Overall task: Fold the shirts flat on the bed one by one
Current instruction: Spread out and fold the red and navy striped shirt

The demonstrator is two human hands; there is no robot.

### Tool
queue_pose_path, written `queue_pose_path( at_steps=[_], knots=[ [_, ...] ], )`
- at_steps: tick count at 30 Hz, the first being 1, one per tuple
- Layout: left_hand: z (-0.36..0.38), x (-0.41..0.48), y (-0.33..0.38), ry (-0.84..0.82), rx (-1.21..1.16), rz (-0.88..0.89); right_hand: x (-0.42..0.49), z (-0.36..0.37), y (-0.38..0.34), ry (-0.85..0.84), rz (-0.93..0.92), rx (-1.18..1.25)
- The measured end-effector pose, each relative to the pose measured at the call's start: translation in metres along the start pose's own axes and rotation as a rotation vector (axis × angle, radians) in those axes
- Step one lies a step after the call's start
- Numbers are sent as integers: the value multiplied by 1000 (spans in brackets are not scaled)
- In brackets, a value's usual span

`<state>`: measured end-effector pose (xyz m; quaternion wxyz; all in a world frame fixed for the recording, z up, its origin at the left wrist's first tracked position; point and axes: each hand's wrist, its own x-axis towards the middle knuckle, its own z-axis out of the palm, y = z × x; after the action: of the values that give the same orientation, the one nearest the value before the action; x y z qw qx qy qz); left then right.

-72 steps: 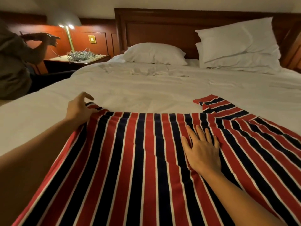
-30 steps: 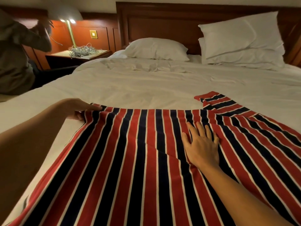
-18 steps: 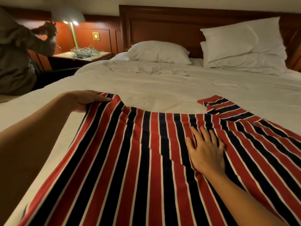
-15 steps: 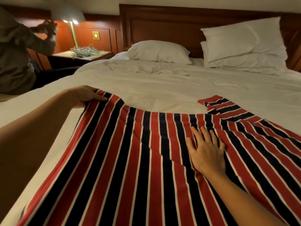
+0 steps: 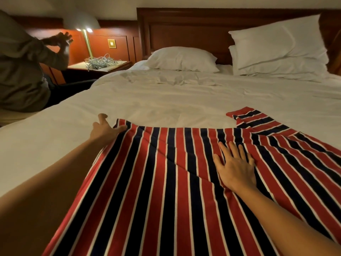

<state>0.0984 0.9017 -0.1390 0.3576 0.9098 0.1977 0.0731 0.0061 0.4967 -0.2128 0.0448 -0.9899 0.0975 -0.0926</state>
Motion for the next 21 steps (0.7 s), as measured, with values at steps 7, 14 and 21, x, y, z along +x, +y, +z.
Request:
queue_pose_path(
  at_steps=[7,14,21],
  knots=[
    [-52,-113,-33,-251,160,-93,-26,-39,0,-361,-86,-2],
    [-85,-215,-41,-420,226,-70,-203,-87,18,-430,-296,245],
    [-103,-299,-68,-496,357,195,-298,-124,37,-378,-383,573]
  ],
)
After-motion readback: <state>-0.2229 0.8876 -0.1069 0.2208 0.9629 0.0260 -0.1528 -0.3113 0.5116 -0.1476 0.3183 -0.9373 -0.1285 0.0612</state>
